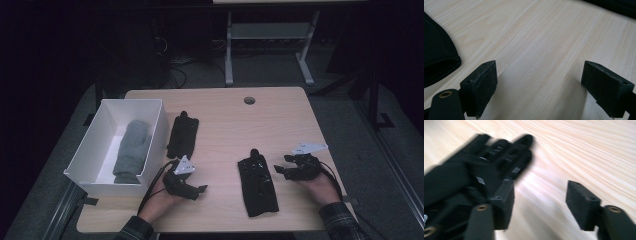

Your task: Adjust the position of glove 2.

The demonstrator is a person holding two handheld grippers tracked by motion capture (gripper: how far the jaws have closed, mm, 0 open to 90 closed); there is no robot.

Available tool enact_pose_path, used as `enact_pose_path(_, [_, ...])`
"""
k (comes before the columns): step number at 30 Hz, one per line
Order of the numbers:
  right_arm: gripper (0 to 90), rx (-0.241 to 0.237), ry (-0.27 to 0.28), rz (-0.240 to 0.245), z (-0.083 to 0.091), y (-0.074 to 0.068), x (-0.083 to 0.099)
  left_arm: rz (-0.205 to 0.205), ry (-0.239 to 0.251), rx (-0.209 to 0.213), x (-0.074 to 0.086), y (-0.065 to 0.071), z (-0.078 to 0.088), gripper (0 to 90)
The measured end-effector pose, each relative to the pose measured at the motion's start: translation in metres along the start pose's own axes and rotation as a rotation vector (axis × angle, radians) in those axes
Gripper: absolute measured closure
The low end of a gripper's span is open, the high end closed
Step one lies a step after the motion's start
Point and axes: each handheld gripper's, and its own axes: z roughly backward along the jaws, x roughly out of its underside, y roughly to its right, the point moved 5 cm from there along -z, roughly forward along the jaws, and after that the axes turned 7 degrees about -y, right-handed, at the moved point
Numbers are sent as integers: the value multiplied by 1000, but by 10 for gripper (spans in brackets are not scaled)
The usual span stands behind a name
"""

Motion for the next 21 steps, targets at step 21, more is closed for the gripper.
enact_pose_path(21, [180, 73, 2, -50, -10, 25, 13, 138, -4, -89, -44, -30, 1, 154])
